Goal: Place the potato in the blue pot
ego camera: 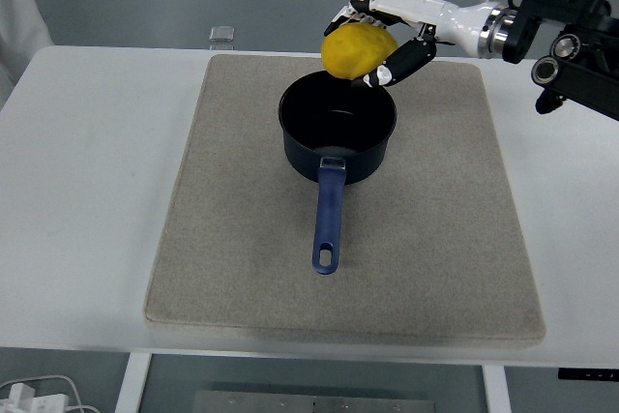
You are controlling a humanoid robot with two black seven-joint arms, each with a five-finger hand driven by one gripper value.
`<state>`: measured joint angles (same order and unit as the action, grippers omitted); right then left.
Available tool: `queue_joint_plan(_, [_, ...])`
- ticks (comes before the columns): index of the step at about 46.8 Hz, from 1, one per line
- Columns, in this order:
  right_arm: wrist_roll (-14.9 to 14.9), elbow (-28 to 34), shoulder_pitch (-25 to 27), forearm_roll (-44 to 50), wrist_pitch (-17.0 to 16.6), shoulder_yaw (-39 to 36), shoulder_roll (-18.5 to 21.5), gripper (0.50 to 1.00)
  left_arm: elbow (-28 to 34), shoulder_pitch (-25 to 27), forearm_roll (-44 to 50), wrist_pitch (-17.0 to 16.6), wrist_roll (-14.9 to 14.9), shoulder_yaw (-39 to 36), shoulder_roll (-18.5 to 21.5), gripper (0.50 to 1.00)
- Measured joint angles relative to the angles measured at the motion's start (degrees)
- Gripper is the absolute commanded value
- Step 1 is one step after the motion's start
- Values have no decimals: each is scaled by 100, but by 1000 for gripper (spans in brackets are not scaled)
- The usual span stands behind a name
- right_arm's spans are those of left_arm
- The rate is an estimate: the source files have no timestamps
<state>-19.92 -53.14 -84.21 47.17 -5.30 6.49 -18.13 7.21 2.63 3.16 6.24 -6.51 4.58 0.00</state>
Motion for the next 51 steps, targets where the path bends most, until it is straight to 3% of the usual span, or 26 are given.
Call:
queue_joint_plan(7, [-4,423,13,-8,-6,44,523,500,0,0,0,0,0,-1,0,1000])
queue_joint_plan(25, [-18,1066,374,40,-16,317,1002,500,0,0,0,0,0,-1,0,1000])
queue_joint_plan(47, [-57,1262,651,99,-76,302,1049,500,0,1,1,0,1,-1,0,1000])
queue_joint_plan(49, [-54,1263,651,88,-50,288,1052,724,0,1,1,1,1,-1,0,1000])
queue_joint_plan(50, [-52,1263,651,76,-47,284,1054,804,0,1,1,0,1,0,0,1000])
queue_joint_plan(51, [-51,1263,651,52,-37,269,1056,854,0,1,1,1,1,1,0,1000])
